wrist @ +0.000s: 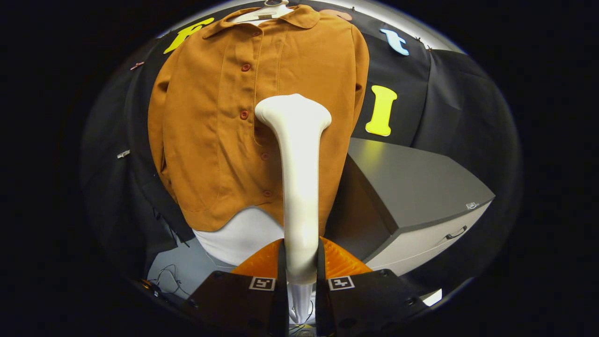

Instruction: Iron the clothes twice with a garment steamer, once on the left side and once on the right side.

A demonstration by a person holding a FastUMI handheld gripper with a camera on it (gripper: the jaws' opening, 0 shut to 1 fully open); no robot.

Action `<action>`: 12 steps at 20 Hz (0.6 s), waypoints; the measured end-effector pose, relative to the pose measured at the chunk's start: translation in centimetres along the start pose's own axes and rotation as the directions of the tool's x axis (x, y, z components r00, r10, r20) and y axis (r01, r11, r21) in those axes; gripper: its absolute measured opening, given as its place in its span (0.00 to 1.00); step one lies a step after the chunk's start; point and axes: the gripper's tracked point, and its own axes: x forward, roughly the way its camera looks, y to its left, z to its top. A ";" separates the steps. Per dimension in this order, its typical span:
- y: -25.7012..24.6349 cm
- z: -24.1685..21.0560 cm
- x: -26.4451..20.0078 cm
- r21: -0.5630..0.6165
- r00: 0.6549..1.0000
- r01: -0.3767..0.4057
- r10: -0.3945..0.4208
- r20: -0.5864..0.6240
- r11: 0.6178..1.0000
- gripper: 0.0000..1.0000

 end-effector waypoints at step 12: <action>-1.1 3.9 -8.4 0.061 0.991 -0.001 -0.008 0.137 0.998 0.26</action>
